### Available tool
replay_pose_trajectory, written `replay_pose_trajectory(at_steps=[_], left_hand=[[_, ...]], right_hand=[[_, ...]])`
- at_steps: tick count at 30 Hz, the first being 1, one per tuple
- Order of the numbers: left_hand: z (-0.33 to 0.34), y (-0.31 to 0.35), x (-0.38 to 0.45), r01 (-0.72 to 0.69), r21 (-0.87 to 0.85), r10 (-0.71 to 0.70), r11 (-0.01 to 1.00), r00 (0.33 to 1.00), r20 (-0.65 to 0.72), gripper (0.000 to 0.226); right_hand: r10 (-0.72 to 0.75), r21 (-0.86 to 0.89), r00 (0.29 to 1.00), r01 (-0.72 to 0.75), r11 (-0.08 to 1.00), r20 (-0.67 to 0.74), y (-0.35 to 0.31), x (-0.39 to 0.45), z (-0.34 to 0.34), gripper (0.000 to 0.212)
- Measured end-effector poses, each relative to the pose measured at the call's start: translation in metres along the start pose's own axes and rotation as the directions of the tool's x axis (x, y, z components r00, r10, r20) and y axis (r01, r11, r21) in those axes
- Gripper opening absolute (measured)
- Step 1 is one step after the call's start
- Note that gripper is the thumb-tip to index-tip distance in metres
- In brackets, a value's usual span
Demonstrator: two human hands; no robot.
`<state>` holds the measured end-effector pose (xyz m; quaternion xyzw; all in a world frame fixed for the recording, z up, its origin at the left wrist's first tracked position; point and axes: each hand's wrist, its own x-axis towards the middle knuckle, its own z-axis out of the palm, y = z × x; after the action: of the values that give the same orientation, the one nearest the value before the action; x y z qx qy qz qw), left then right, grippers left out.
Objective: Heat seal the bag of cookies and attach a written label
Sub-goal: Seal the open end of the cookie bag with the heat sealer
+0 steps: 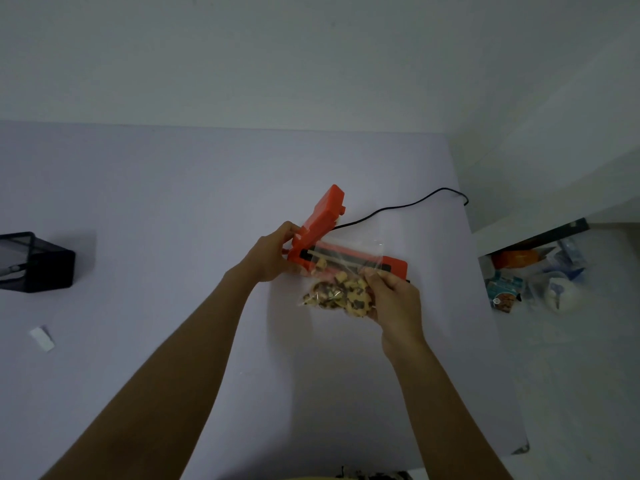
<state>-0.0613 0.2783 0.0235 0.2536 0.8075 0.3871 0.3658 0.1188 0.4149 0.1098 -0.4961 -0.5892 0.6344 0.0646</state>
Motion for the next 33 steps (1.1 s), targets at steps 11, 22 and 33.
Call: replay_pose_trajectory(at_steps=[11, 22, 33], left_hand=[[0.044, 0.004, -0.068, 0.258, -0.314, -0.343, 0.914, 0.904, -0.254, 0.030], [0.024, -0.031, -0.141, 0.223, -0.600, -0.329, 0.768, 0.941, -0.073, 0.013], [-0.040, -0.122, -0.183, 0.327, -0.625, -0.529, 0.709, 0.833, -0.164, 0.009]], right_hand=[[0.184, 0.098, 0.957, -0.210, 0.973, 0.226, 0.037, 0.007, -0.022, 0.019], [0.203, 0.042, 0.907, -0.235, 0.971, 0.368, 0.065, -0.020, 0.042, 0.017], [0.235, -0.025, 0.942, -0.236, 0.971, 0.239, 0.101, -0.049, 0.166, 0.009]])
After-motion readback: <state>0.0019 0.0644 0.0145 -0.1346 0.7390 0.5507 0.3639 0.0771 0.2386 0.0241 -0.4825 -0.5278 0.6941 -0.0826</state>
